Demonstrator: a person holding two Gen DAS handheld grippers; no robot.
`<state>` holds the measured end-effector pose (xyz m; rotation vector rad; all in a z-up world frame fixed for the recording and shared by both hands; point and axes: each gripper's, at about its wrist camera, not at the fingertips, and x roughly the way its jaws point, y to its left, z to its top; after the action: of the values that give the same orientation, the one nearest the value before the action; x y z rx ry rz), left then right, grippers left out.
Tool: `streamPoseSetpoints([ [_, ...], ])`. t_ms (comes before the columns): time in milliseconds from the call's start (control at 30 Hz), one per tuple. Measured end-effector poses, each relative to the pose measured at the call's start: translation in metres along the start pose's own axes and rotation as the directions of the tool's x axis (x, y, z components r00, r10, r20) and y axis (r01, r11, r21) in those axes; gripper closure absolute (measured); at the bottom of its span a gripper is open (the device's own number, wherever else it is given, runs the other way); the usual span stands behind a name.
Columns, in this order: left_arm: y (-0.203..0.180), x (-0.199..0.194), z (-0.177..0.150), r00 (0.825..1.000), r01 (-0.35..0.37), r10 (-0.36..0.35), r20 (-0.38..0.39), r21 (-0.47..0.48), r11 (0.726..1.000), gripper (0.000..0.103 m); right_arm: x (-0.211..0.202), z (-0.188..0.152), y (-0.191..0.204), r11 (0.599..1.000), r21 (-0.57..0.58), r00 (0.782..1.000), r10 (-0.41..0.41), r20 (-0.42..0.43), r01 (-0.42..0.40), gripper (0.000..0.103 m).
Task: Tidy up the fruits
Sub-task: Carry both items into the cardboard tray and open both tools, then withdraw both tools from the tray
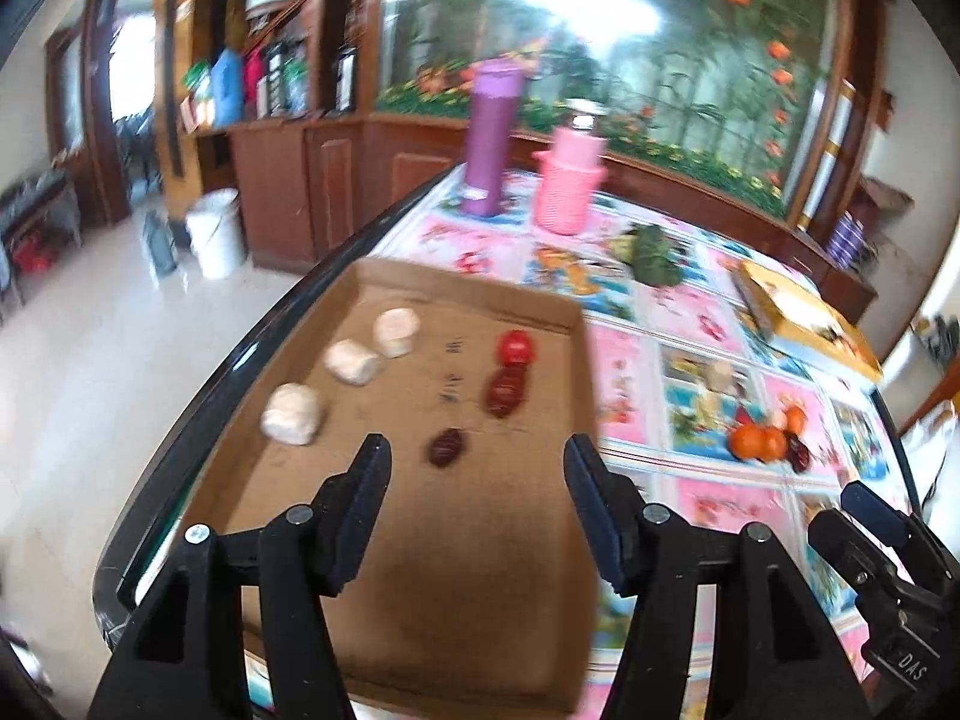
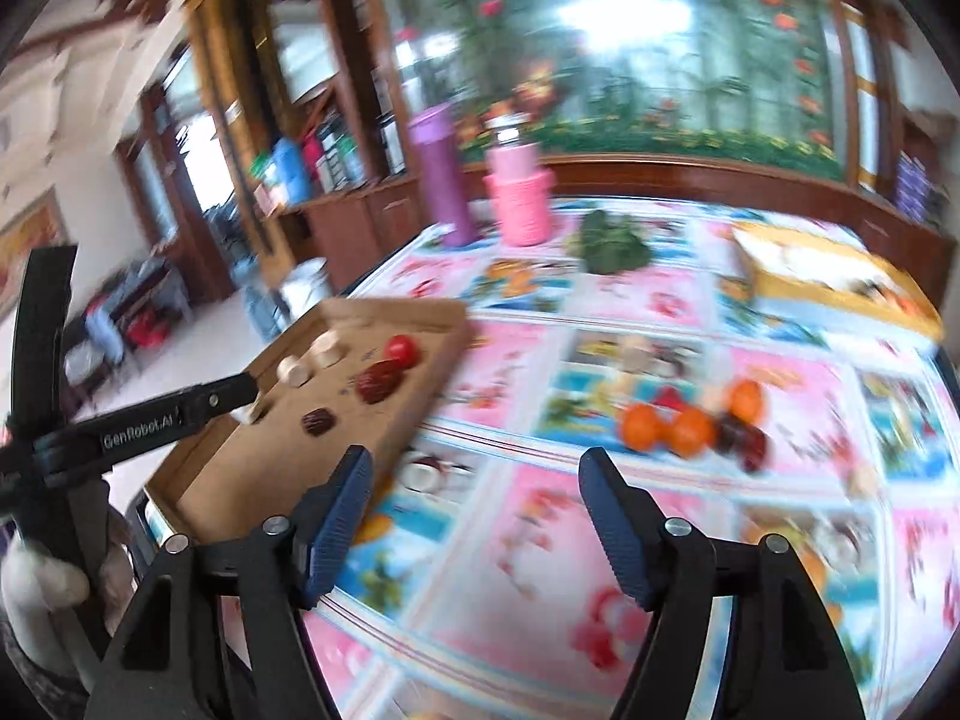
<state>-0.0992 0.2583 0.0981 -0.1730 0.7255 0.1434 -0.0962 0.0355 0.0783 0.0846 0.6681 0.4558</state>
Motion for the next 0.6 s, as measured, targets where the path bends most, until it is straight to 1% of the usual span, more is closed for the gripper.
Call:
streamPoseSetpoints([
  [33,-0.009,-0.004,-0.002,1.000,0.001,-0.002,0.006,0.022,1.000,0.039,-0.007,-0.005,-0.009,1.000,0.024,1.000,-0.009,0.009,0.009,0.027],
  [167,-0.052,-0.015,-0.012,0.999,0.016,-0.019,0.025,0.126,0.992,0.038,-0.027,-0.023,-0.032,0.997,0.063,0.998,-0.056,0.019,0.055,0.027],
  [267,-0.075,-0.016,-0.018,0.999,0.033,-0.037,0.019,0.169,0.985,0.037,-0.038,-0.036,-0.047,0.992,0.089,0.995,-0.095,0.023,0.093,0.027],
  [400,-0.093,-0.016,-0.025,0.998,0.055,-0.057,0.004,0.194,0.979,0.037,-0.055,-0.048,-0.067,0.981,0.130,0.988,-0.150,0.045,0.143,0.027],
  [500,-0.101,-0.013,-0.029,0.998,0.067,-0.066,-0.011,0.209,0.976,0.037,-0.062,-0.053,-0.081,0.973,0.176,0.987,-0.157,0.041,0.147,0.026],
  [600,-0.103,-0.011,-0.032,0.998,0.064,-0.062,-0.016,0.211,0.975,0.037,-0.065,-0.058,-0.092,0.967,0.199,0.985,-0.172,0.032,0.162,0.026],
])
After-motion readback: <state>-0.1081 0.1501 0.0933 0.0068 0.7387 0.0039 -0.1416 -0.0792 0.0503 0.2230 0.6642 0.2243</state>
